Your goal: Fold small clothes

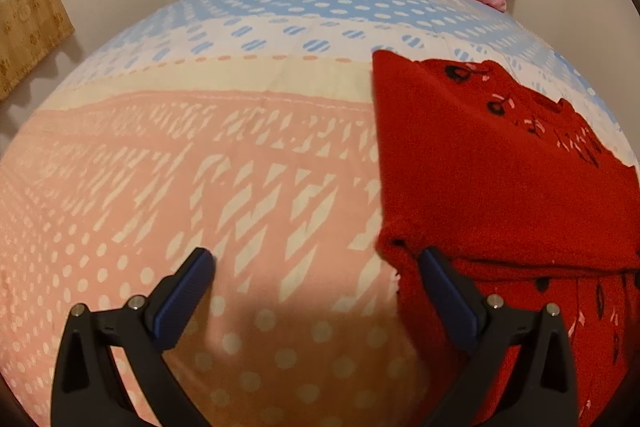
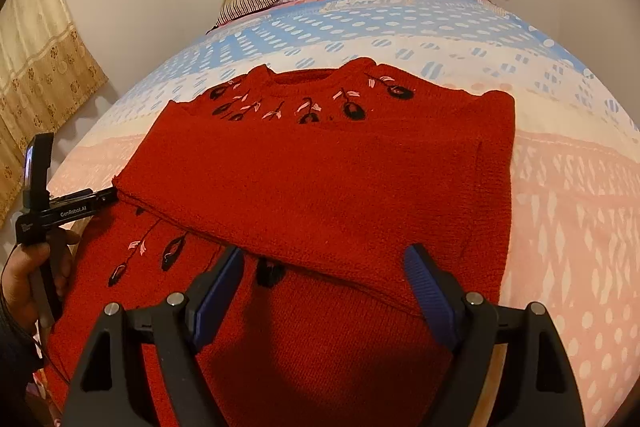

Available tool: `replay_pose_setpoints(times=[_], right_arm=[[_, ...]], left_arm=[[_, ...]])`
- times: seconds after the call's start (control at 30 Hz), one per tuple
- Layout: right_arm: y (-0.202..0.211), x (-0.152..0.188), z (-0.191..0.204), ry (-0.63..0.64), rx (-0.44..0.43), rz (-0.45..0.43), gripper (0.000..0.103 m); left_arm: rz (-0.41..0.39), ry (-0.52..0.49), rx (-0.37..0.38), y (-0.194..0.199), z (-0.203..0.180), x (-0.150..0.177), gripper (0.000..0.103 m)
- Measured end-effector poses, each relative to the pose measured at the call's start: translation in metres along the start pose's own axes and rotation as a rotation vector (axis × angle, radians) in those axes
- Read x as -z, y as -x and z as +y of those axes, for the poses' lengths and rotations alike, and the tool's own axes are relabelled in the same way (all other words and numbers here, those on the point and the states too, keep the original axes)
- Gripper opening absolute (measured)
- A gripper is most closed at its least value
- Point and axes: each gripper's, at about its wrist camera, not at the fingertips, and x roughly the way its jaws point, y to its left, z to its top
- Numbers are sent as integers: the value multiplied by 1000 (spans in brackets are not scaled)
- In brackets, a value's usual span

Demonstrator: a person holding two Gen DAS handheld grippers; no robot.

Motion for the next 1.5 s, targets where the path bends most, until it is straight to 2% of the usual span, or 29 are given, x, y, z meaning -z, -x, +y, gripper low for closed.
replay_pose_setpoints(times=[0.07, 0.17, 0.37, 0.5, 0.67, 0.9, 1.1, 1.27, 1.4, 1.5], right_arm=[[5, 1, 2, -3, 1, -16, 83], [12, 4, 1, -36, -9, -27, 83], [25, 12, 7, -39, -32, -18, 83], [36, 25, 12, -36, -45, -1, 83], [57, 45, 22, -17, -60, 13, 83], [78, 80, 33, -12, -66, 61, 83], [107, 116, 47, -4, -113, 75, 83], [125, 137, 53, 1, -101, 94, 83], [146, 154, 51, -29, -104, 77, 83], [158, 167, 46, -68, -88, 67, 83]], left_arm=[[8, 3, 18, -1, 2, 0, 103], [2, -24, 0, 4, -3, 3, 103], [-61, -127, 3, 38, -13, 21, 103], [-108, -139, 78, 73, -6, 42, 103], [-129, -172, 118, 105, -1, 65, 103], [-99, -157, 164, 131, 12, 112, 103], [-75, -159, 195, 153, 17, 152, 103], [-78, -165, 217, 165, 20, 176, 103], [-58, -147, 227, 162, 22, 191, 102], [-29, -152, 262, 160, 19, 197, 97]])
